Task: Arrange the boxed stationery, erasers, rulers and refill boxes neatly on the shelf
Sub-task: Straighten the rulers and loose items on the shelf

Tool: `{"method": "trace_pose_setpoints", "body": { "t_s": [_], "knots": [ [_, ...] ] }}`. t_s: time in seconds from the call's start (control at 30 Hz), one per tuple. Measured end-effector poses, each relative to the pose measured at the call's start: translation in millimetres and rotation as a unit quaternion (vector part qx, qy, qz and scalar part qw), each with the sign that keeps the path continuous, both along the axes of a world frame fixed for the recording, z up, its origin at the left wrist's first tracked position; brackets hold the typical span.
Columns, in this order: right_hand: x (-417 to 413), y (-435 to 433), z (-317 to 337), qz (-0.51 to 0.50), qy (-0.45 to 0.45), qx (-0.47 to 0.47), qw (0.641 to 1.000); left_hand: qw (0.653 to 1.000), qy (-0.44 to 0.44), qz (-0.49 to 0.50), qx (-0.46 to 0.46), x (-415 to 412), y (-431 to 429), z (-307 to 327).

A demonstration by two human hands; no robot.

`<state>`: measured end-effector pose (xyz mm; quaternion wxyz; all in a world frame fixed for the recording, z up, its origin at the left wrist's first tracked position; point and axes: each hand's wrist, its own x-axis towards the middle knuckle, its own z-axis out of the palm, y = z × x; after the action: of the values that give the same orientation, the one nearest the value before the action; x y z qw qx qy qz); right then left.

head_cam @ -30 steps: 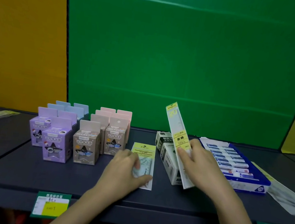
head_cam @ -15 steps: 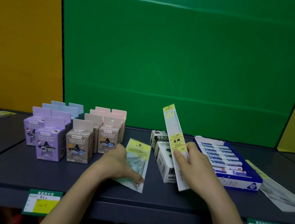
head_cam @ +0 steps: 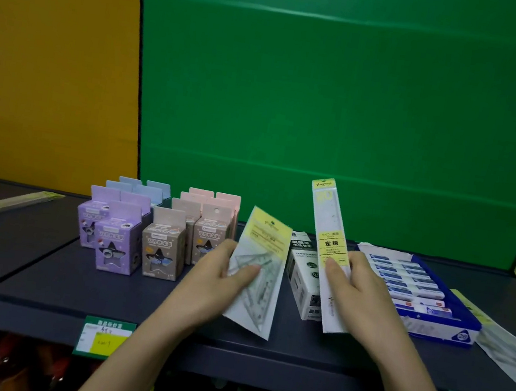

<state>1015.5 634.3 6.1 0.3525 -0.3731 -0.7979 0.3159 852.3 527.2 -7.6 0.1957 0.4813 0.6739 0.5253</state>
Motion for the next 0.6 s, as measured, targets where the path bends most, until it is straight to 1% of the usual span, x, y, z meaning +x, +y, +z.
{"method": "trace_pose_setpoints", "body": {
  "t_s": [0.1, 0.2, 0.33, 0.43, 0.6],
  "knots": [
    [-8, -13, 9, 0.019, 0.041, -0.012, 0.999, 0.997, -0.028, 0.012, 0.068, -6, -19, 10],
    [-23, -31, 15, 0.042, 0.063, -0.023, 0.997, 0.993, -0.052, 0.032, 0.104, -23, -39, 16],
    [-56, -58, 18, 0.082, 0.071, -0.019, 0.994, 0.986, -0.056, 0.076, 0.140, -51, -75, 17],
    [-87, -83, 17, 0.125, 0.078, -0.022, 0.989, 0.982, -0.056, 0.104, 0.147, -75, -110, 19],
    [-147, -141, 13, 0.178, 0.092, -0.044, 0.979, 0.978, -0.061, 0.153, 0.128, -126, -182, 15]
  ]
}}
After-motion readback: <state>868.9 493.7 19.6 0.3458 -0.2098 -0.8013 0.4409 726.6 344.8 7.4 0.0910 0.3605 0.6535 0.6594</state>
